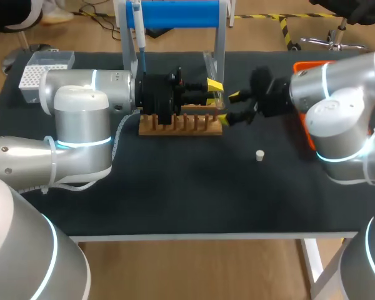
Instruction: Invert the test tube, pick up the pipette, mount the tip to pipette, aspirate from beaker and dispense into the tube, eject the tip, return the pipette, and cap with the stopper.
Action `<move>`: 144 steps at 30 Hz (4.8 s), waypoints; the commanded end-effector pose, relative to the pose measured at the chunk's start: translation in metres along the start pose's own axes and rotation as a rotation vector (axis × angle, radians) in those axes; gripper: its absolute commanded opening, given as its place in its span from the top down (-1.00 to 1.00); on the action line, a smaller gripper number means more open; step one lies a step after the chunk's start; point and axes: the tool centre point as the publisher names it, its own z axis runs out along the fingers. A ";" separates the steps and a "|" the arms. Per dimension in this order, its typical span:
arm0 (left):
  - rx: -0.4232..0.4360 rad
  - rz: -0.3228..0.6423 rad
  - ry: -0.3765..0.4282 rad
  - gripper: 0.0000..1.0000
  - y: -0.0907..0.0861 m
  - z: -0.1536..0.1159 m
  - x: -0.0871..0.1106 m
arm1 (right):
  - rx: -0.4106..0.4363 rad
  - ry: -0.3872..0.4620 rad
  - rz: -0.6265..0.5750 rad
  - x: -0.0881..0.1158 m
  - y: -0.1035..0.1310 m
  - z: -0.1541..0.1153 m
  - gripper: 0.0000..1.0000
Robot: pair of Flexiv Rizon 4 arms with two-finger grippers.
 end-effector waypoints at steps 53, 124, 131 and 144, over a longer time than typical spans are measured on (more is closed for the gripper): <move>-0.097 -0.533 0.075 1.00 0.051 -0.014 -0.030 | 0.018 0.013 -0.017 0.001 -0.002 0.007 -1.00; -0.165 -1.461 -0.269 1.00 0.099 -0.048 -0.012 | 0.018 0.013 -0.017 0.001 -0.002 0.007 -1.00; -0.137 -1.478 -0.240 1.00 0.109 -0.055 -0.010 | 0.018 0.013 -0.017 0.001 -0.002 0.007 -1.00; -0.022 -1.523 -0.172 1.00 0.126 -0.061 0.000 | 0.018 0.013 -0.017 0.001 -0.002 0.007 -1.00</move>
